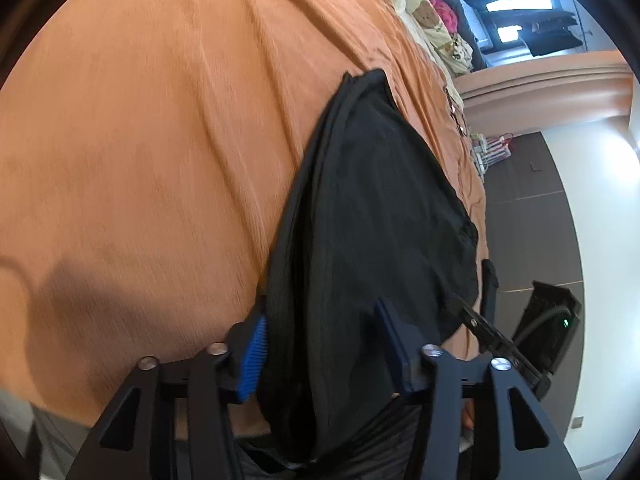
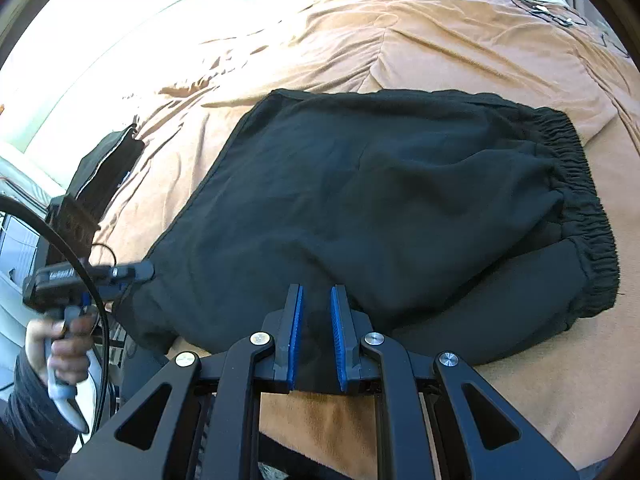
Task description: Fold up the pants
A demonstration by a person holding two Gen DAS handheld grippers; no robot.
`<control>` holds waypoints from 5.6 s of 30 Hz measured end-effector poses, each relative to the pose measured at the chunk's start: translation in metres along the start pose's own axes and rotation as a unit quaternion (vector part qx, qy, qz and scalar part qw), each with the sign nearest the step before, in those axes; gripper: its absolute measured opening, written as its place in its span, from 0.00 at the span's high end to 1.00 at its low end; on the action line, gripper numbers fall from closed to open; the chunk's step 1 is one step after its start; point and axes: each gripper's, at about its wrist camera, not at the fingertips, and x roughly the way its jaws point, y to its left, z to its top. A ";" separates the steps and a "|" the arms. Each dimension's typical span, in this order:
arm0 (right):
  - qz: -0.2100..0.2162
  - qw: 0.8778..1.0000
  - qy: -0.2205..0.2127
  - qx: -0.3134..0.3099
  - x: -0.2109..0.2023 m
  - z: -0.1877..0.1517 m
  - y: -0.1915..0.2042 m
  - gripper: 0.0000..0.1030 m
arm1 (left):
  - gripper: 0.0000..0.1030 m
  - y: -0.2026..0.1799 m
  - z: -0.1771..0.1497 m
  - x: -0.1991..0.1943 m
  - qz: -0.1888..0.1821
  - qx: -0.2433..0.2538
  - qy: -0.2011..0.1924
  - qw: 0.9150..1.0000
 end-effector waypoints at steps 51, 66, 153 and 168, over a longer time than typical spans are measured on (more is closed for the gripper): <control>-0.078 0.995 0.042 0.056 0.106 0.144 -0.023 0.90 | 0.88 0.012 -0.018 -0.011 0.024 -0.153 -0.054 0.986; -0.018 0.999 0.027 0.038 0.055 0.075 -0.002 0.90 | 0.89 0.009 -0.022 -0.025 0.008 -0.139 -0.069 0.988; 0.032 0.976 -0.117 0.182 -0.127 -0.070 -0.116 0.27 | 0.11 -0.164 0.031 0.108 0.000 0.014 0.023 1.000; 0.022 0.981 -0.074 0.180 -0.089 -0.028 -0.107 0.24 | 0.11 -0.117 0.090 0.131 0.013 -0.016 -0.004 1.000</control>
